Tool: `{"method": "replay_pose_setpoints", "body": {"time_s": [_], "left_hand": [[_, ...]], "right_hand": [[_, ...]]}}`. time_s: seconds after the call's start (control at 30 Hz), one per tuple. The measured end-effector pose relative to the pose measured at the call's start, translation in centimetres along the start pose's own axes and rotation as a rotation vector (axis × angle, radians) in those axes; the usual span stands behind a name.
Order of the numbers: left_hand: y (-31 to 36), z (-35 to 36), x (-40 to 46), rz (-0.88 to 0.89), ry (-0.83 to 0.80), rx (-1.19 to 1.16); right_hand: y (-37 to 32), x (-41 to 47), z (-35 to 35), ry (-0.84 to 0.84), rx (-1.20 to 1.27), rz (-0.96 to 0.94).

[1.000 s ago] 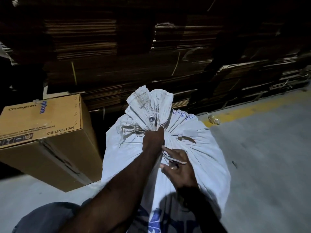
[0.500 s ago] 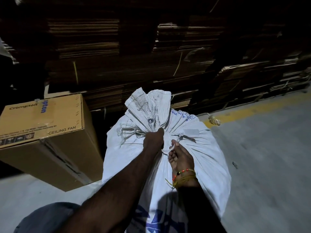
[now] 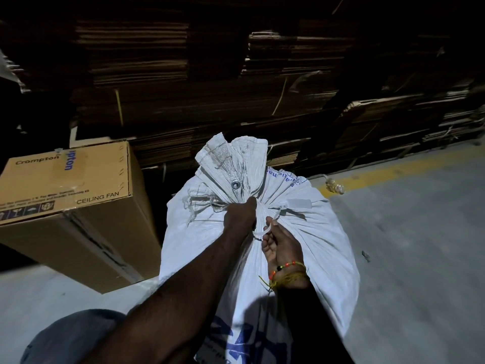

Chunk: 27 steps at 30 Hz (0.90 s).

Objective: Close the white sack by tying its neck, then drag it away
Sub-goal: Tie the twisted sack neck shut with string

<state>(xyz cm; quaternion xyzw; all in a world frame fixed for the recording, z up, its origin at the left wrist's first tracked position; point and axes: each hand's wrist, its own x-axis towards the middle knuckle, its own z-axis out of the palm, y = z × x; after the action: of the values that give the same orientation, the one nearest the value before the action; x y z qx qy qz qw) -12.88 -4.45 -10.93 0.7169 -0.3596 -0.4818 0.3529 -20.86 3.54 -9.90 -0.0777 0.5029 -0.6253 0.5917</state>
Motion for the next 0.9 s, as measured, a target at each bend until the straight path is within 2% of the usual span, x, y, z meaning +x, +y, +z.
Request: {"method": "replay_pose_setpoints", "body": {"time_s": [0.9], "left_hand": [[-1.0, 0.3, 0.9, -0.02, 0.002, -0.1]], "right_hand": [[-0.8, 1.3, -0.5, 0.002, 0.04, 0.122]]}}
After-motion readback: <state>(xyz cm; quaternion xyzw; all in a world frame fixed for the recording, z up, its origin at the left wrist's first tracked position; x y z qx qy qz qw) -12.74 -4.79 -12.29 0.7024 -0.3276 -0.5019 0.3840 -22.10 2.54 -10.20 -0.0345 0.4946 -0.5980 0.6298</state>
